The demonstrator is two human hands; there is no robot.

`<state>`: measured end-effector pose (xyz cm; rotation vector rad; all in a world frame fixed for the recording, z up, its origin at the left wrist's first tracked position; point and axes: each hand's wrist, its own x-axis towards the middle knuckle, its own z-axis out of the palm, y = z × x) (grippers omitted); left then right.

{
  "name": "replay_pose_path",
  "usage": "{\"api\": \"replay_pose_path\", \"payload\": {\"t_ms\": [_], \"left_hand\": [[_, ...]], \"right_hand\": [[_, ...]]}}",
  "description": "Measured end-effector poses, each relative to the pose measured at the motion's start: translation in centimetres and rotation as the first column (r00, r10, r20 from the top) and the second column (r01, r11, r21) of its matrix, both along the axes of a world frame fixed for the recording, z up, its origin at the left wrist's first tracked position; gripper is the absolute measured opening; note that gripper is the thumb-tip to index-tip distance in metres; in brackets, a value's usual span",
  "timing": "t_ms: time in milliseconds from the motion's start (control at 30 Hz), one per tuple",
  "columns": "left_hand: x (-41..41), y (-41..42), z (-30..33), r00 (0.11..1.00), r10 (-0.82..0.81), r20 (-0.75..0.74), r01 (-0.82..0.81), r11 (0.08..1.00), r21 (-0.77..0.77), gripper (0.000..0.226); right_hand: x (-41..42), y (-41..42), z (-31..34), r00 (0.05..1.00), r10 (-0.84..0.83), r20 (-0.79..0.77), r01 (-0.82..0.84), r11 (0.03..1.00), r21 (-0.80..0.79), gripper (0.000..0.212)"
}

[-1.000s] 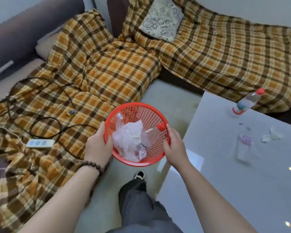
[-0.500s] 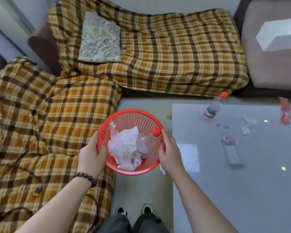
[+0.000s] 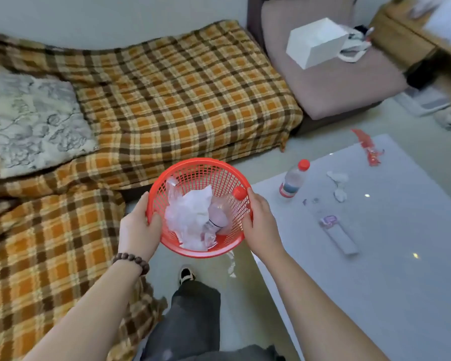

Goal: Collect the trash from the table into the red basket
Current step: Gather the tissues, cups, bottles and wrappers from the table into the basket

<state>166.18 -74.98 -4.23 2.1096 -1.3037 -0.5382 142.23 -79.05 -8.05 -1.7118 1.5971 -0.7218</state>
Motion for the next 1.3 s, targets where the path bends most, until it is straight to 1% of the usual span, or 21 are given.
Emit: {"api": "replay_pose_path", "payload": {"t_ms": [133,233,333,433,567,667,767,900,967,1033,1200,1300], "left_hand": [[4.2,-8.2,1.1,0.991,-0.126,-0.035,0.125,0.992,-0.028,0.034],[6.7,-13.7,2.1,0.98,-0.193,-0.048,0.19,0.979,-0.072,0.04],[8.0,-18.5,2.4,0.972,-0.232,-0.031,0.229,0.97,-0.08,0.043],[8.2,-22.6,2.1,0.946,-0.322,-0.029,0.318,0.945,-0.08,0.043],[7.4,-28.6,0.7,0.923,-0.383,-0.035,0.381,0.923,-0.056,0.047],[6.2,-32.9,-0.6,0.9,-0.435,-0.034,0.432,0.9,-0.062,0.044],[4.8,-37.5,-1.9,0.869,-0.495,-0.023,0.494,0.869,-0.038,0.041],[2.1,-44.9,-2.1,0.796,-0.605,0.014,0.604,0.796,0.042,0.045],[0.1,-48.5,-1.8,0.749,-0.662,0.025,0.66,0.749,0.052,0.044],[-2.2,-51.5,-1.5,0.699,-0.715,0.03,0.713,0.699,0.052,0.044],[-7.7,-56.7,-1.3,0.617,-0.787,0.005,0.786,0.616,0.054,0.041],[-11.2,-58.5,-0.9,0.528,-0.849,-0.003,0.847,0.527,0.068,0.041]], "right_hand": [[3.9,-5.6,1.6,0.996,-0.088,0.023,0.088,0.996,-0.009,0.06],[6.3,-9.5,2.5,0.988,-0.15,0.024,0.151,0.988,-0.019,0.061],[7.7,-12.8,3.1,0.974,-0.225,0.025,0.226,0.973,-0.042,0.06],[7.7,-15.8,3.1,0.957,-0.29,0.012,0.29,0.956,-0.047,0.058],[7.4,-19.4,1.8,0.924,-0.382,0.001,0.382,0.924,-0.037,0.057],[6.7,-22.6,0.4,0.896,-0.444,0.005,0.444,0.895,-0.036,0.055],[5.9,-26.0,-1.1,0.865,-0.501,0.03,0.502,0.865,-0.009,0.057],[4.4,-30.6,-2.4,0.792,-0.605,0.081,0.604,0.796,0.048,0.054],[3.4,-32.6,-2.4,0.738,-0.667,0.101,0.662,0.745,0.085,0.056],[2.4,-34.1,-2.2,0.685,-0.721,0.107,0.715,0.693,0.089,0.059],[-0.3,-36.5,-1.3,0.55,-0.833,0.057,0.828,0.553,0.089,0.059],[-1.9,-37.0,-0.7,0.473,-0.88,0.03,0.877,0.474,0.074,0.055]]}}
